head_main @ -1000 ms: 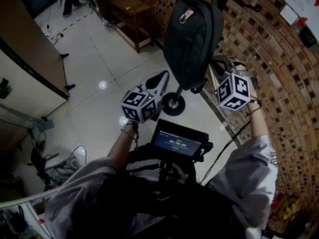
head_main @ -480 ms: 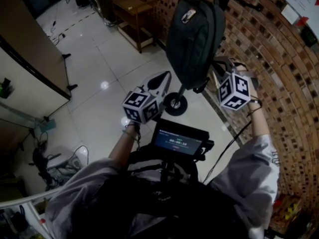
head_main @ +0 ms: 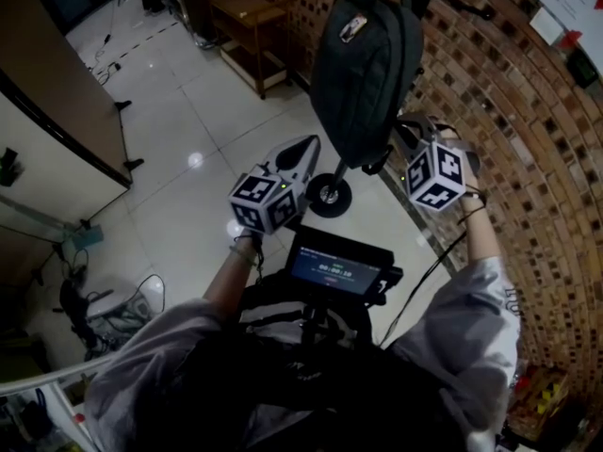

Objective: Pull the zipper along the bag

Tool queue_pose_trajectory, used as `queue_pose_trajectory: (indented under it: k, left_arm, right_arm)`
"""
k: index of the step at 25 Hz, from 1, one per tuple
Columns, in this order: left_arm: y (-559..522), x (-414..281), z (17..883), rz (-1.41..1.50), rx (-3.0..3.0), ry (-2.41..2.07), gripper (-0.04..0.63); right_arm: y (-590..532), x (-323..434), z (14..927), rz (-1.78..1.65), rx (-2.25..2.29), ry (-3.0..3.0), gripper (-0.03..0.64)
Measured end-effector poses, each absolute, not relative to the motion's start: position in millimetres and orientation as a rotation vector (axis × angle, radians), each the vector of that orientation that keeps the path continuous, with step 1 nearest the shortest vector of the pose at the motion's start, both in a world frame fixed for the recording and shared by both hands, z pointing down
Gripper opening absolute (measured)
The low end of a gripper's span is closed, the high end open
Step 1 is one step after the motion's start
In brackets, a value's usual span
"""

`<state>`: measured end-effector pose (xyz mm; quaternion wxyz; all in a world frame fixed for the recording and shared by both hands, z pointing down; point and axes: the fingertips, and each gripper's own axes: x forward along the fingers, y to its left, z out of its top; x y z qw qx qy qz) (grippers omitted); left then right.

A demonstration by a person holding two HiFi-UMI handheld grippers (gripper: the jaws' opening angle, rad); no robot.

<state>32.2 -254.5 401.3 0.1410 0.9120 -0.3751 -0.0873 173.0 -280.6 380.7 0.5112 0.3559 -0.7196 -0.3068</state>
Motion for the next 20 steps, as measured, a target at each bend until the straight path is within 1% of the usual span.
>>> queue_pose_trajectory:
  k: [20]
  left_arm:
    - [-255, 32, 405, -0.236, 2.636, -1.087, 0.008]
  right_arm:
    - [-273, 182, 413, -0.661, 0.850, -1.742, 0.031]
